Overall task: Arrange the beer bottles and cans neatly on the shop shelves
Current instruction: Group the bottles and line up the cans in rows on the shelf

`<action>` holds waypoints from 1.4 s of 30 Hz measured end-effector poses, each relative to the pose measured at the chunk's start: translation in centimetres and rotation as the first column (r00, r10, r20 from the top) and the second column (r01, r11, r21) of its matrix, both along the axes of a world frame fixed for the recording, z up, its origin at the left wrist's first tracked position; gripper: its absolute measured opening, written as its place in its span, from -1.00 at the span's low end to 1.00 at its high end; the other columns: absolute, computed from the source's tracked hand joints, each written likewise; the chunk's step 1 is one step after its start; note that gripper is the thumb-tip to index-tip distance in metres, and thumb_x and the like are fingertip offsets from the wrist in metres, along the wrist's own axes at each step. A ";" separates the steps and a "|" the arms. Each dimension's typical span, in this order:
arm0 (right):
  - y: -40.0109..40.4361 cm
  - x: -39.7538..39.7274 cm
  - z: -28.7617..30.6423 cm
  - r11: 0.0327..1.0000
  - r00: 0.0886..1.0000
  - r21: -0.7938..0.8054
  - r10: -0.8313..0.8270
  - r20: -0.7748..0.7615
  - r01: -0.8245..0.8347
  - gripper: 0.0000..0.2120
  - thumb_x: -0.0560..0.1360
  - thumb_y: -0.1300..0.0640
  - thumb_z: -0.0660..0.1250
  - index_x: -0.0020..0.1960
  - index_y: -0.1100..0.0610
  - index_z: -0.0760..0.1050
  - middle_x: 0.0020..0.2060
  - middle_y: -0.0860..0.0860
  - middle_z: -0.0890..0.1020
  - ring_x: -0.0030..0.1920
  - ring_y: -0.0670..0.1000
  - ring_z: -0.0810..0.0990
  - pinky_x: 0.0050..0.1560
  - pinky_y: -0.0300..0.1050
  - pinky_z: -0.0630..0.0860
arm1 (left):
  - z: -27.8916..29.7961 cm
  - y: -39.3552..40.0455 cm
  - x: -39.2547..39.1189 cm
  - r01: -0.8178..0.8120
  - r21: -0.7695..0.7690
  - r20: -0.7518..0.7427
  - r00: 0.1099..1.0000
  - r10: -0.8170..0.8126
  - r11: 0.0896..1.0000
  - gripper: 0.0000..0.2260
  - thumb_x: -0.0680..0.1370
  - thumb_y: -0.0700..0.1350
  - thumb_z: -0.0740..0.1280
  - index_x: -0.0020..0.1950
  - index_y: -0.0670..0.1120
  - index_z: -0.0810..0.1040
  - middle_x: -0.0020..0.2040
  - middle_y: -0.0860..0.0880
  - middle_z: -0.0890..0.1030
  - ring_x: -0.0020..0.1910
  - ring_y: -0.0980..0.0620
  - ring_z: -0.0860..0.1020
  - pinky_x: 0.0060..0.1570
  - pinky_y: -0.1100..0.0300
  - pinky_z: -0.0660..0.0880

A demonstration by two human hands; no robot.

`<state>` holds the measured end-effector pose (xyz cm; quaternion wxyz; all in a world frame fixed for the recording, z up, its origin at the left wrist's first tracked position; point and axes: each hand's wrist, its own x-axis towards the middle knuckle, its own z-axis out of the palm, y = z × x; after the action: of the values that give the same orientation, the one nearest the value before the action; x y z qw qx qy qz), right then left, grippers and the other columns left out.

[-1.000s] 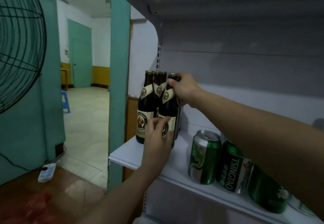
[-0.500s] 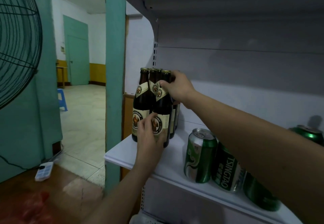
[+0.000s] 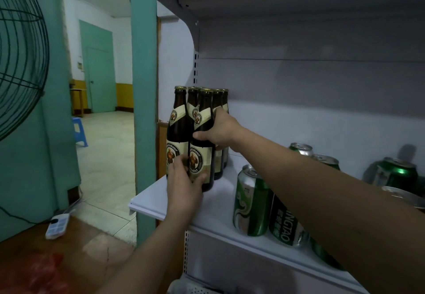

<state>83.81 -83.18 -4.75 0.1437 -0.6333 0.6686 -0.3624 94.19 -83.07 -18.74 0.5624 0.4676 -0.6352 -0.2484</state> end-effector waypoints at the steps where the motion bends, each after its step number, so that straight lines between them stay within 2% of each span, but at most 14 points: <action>1: 0.1 -0.2 -0.1 1.000 1.000 0.024 0.004 -0.001 -0.004 -0.16 0.41 0.04 0.55 0.50 0.17 0.13 0.34 0.12 0.47 0.29 0.20 0.50 0.13 0.18 0.60 | 0.0 0.2 0.0 -0.011 -0.005 0.004 1.000 0.011 1.000 -0.52 0.51 -0.12 0.45 0.36 -0.02 0.33 0.23 -0.03 0.43 0.15 0.03 0.45 0.08 0.19 0.41; 4: 1.2 -0.8 -0.1 0.998 1.000 0.056 0.006 -0.007 -0.006 -0.14 0.45 -0.03 0.50 0.54 0.20 0.07 0.39 0.14 0.44 0.35 0.19 0.46 0.27 0.16 0.52 | 0.4 0.9 0.1 -0.030 -0.077 0.044 0.998 0.033 0.997 -0.62 0.52 -0.07 0.43 0.26 0.00 0.36 0.11 0.04 0.44 0.09 0.03 0.46 -0.01 0.18 0.42; 6: 2.5 -1.7 0.4 0.999 0.999 0.045 -0.001 -0.038 0.002 -0.38 0.53 -0.05 0.40 0.43 0.23 0.25 0.27 0.14 0.52 0.24 0.19 0.54 0.17 0.14 0.58 | 1.0 1.6 -0.1 -0.048 -0.191 0.095 0.993 0.067 0.980 -0.74 0.55 -0.06 0.38 0.18 0.03 0.39 0.04 0.08 0.45 0.05 0.05 0.45 -0.05 0.17 0.41; 8: 4.0 -3.0 1.2 0.999 0.998 0.026 -0.019 -0.066 0.021 -0.66 0.60 -0.02 0.31 0.16 0.25 0.43 0.05 0.14 0.58 0.07 0.18 0.62 0.00 0.07 0.64 | 2.3 2.5 -0.6 -0.041 -0.313 0.088 0.994 0.072 0.949 -0.86 0.58 -0.10 0.33 0.08 0.04 0.41 -0.05 0.09 0.46 -0.02 0.04 0.46 -0.11 0.15 0.40; 11: 6.0 -5.3 2.0 0.996 0.990 0.006 -0.087 -0.111 0.089 -0.70 0.62 0.04 0.26 0.05 0.30 0.54 -0.06 0.19 0.66 -0.06 0.17 0.67 -0.15 0.00 0.64 | 5.3 3.3 -2.4 0.039 -0.391 0.170 0.985 0.030 0.920 -0.94 0.59 -0.13 0.28 0.05 -0.01 0.47 -0.13 0.10 0.49 -0.07 0.02 0.48 -0.15 0.11 0.43; 13: 7.4 -6.8 2.4 0.991 0.979 -0.016 -0.134 -0.157 0.133 -0.70 0.60 0.06 0.26 0.01 0.30 0.58 -0.13 0.17 0.70 -0.13 0.16 0.70 -0.20 -0.02 0.65 | 7.5 3.7 -4.1 0.151 -0.363 0.323 0.946 -0.028 0.920 -0.90 0.58 -0.09 0.27 0.09 -0.01 0.50 -0.09 0.06 0.53 -0.05 0.01 0.50 -0.12 0.04 0.49; 16: 9.7 -9.1 3.2 0.982 0.957 -0.031 -0.186 -0.223 0.184 -0.72 0.59 0.08 0.24 -0.04 0.27 0.60 -0.20 0.11 0.70 -0.20 0.13 0.70 -0.18 -0.01 0.66 | 10.7 4.5 -6.5 0.244 -0.244 0.570 0.819 -0.065 0.939 -0.81 0.58 -0.03 0.27 0.17 -0.01 0.52 0.03 -0.01 0.59 0.02 -0.03 0.53 -0.01 -0.03 0.53; 21: 13.9 -13.7 4.7 0.960 0.929 -0.062 -0.279 -0.245 0.272 -0.73 0.58 0.10 0.22 -0.07 0.25 0.61 -0.23 0.12 0.71 -0.22 0.15 0.71 -0.11 0.06 0.67 | 14.7 5.8 -10.2 0.279 -0.168 0.716 0.693 -0.077 0.945 -0.76 0.60 0.06 0.23 0.19 0.00 0.51 0.13 -0.04 0.61 0.07 -0.08 0.54 0.01 0.02 0.53; 26: 18.1 -18.7 5.3 0.936 0.914 -0.092 -0.352 -0.202 0.340 -0.77 0.60 0.13 0.22 -0.05 0.26 0.57 -0.20 0.11 0.69 -0.22 0.12 0.69 -0.15 0.03 0.65 | 16.3 8.2 -15.1 0.355 -0.145 0.707 0.690 -0.154 0.924 -0.78 0.60 0.07 0.24 0.17 0.01 0.52 0.14 -0.02 0.59 0.08 -0.06 0.51 0.05 0.05 0.50; 31: 21.6 -22.9 5.5 0.902 0.892 -0.161 -0.424 -0.159 0.400 -0.78 0.61 0.14 0.20 -0.05 0.24 0.55 -0.21 0.12 0.68 -0.31 0.07 0.64 -0.26 -0.04 0.59 | 16.7 10.8 -20.4 0.454 -0.099 0.666 0.692 -0.280 0.885 -0.79 0.58 0.05 0.25 0.13 0.01 0.54 0.09 -0.03 0.60 0.01 -0.06 0.55 0.02 0.03 0.54; 35: 24.1 -25.8 6.1 0.821 0.858 -0.321 -0.511 -0.048 0.472 -0.75 0.62 0.07 0.19 -0.03 0.23 0.53 -0.23 0.13 0.67 -0.29 0.13 0.66 -0.20 0.09 0.63 | 16.8 12.7 -24.9 0.572 -0.013 0.558 0.685 -0.469 0.820 -0.80 0.58 0.02 0.27 0.13 -0.03 0.54 0.10 -0.09 0.57 -0.08 -0.05 0.55 -0.10 0.10 0.52; 37: 25.2 -27.5 6.2 0.758 0.830 -0.406 -0.558 0.000 0.510 -0.73 0.62 0.05 0.19 -0.03 0.24 0.52 -0.22 0.17 0.66 -0.25 0.19 0.65 -0.15 0.14 0.62 | 16.7 13.7 -27.1 0.630 0.042 0.505 0.656 -0.561 0.775 -0.78 0.59 0.00 0.30 0.17 -0.06 0.52 0.13 -0.11 0.55 -0.08 -0.06 0.53 -0.16 0.14 0.46; 40: 26.5 -30.1 5.4 0.654 0.765 -0.493 -0.642 0.040 0.574 -0.75 0.60 0.01 0.21 -0.12 0.17 0.42 -0.28 0.12 0.57 -0.24 0.22 0.56 -0.18 0.09 0.54 | 16.4 14.8 -30.0 0.699 0.138 0.435 0.593 -0.677 0.701 -0.65 0.57 -0.01 0.35 0.32 -0.10 0.44 0.22 -0.14 0.52 0.07 -0.09 0.55 0.06 0.03 0.55; 42: 27.0 -31.5 4.4 0.645 0.750 -0.469 -0.659 0.057 0.603 -0.75 0.59 -0.07 0.22 -0.07 0.12 0.36 -0.25 0.06 0.51 -0.21 0.17 0.53 -0.22 0.01 0.45 | 16.1 15.4 -31.3 0.728 0.228 0.398 0.536 -0.745 0.646 -0.54 0.57 0.00 0.37 0.41 -0.10 0.37 0.21 -0.13 0.52 0.07 -0.08 0.56 0.07 0.03 0.58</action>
<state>52.31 -56.21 -0.37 -0.1857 -0.3957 0.7487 -0.4984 62.92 -67.70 -2.64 0.2307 0.2108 -0.8811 -0.3550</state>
